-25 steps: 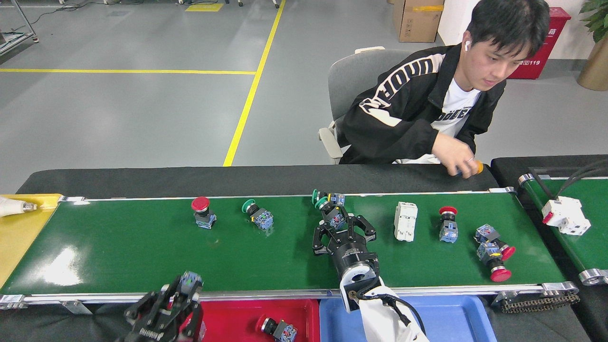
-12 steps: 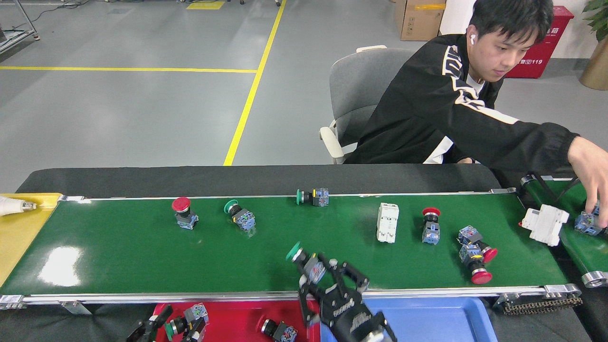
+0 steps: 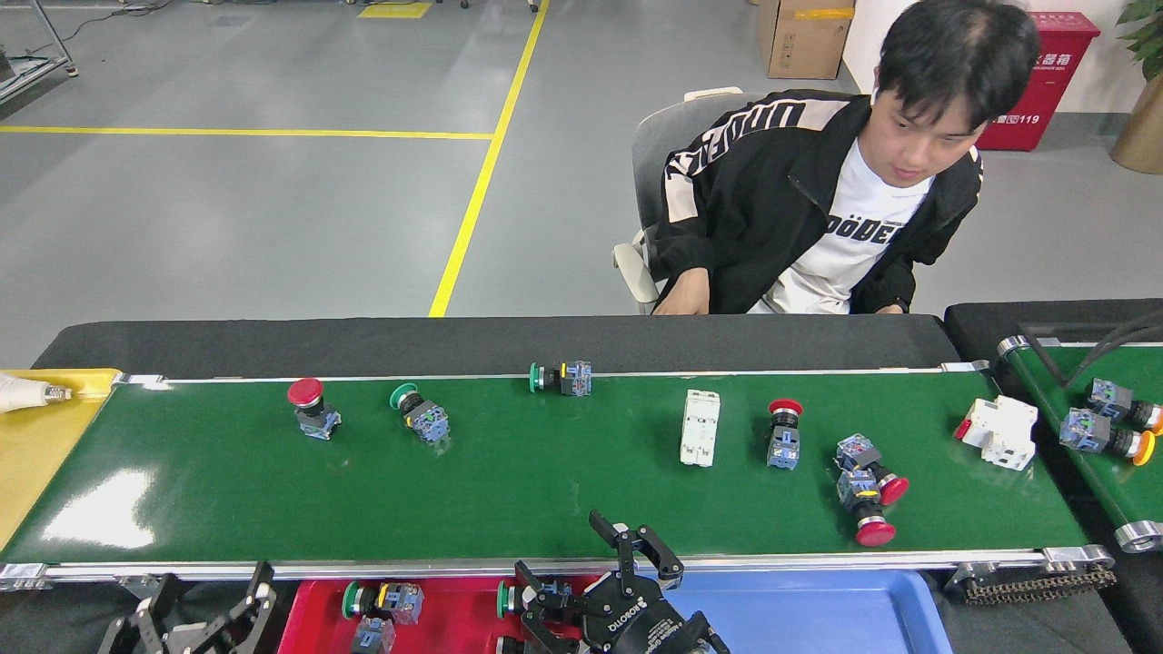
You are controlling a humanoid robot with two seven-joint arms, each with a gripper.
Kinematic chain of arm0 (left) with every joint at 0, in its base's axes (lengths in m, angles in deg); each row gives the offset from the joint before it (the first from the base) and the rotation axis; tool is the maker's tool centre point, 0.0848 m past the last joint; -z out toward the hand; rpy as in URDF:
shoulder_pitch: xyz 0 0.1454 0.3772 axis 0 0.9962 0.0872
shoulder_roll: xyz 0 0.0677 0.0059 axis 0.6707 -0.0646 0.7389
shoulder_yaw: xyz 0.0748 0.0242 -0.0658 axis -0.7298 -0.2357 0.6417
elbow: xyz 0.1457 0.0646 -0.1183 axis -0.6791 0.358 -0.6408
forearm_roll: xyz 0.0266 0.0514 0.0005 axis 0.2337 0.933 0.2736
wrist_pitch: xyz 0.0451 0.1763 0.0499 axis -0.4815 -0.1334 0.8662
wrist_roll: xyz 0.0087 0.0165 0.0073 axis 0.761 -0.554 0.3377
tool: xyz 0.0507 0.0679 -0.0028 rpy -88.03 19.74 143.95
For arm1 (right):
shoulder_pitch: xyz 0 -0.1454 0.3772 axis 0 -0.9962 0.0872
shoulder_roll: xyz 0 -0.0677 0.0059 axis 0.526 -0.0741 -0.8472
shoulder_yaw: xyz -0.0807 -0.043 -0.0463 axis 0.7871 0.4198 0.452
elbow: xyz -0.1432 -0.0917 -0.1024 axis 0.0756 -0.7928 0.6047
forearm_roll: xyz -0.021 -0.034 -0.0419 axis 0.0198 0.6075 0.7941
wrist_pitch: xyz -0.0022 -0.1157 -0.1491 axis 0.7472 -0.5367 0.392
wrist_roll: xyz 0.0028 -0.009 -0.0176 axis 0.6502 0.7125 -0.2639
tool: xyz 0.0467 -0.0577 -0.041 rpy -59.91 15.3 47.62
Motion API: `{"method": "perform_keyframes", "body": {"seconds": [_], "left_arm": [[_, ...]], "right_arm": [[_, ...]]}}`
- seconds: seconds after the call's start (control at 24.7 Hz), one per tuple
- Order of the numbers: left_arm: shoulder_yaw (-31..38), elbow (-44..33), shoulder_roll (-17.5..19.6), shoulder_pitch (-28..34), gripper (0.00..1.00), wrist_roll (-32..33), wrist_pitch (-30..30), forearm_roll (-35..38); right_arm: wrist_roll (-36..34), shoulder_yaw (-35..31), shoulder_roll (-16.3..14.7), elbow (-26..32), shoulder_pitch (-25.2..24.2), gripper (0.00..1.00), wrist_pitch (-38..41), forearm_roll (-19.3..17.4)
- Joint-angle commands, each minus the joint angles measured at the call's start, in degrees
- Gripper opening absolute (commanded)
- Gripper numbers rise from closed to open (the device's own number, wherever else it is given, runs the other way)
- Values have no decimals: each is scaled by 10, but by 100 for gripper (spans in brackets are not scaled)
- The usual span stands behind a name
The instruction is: Pick switch part from conveyor to tray
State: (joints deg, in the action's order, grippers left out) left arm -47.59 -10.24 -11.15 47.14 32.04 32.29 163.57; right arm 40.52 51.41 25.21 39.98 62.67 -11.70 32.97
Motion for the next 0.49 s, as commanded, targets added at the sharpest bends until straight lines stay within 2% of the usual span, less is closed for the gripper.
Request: {"method": "perform_keyframes", "body": {"seconds": [0.0, 0.12, 0.2, 0.32, 0.45], "left_arm": [[-2, 50, 12, -57, 100, -2, -22, 24], [-6, 133, 23, -120, 100, -5, -39, 45], [-10, 179, 39, -142, 100, -7, -57, 47], [-27, 229, 56, -174, 100, -11, -82, 45], [-30, 264, 65, -201, 100, -19, -89, 45]], "right_arm": [[-1, -41, 4, 6, 20, 98, -52, -1], [-5, -89, -13, 6, 25, 98, -112, 0], [-8, -103, -48, 12, 10, 98, -116, 1], [-51, -111, -90, 55, -76, 98, -118, 0], [-81, -120, -101, 102, -157, 98, -117, 0]]}}
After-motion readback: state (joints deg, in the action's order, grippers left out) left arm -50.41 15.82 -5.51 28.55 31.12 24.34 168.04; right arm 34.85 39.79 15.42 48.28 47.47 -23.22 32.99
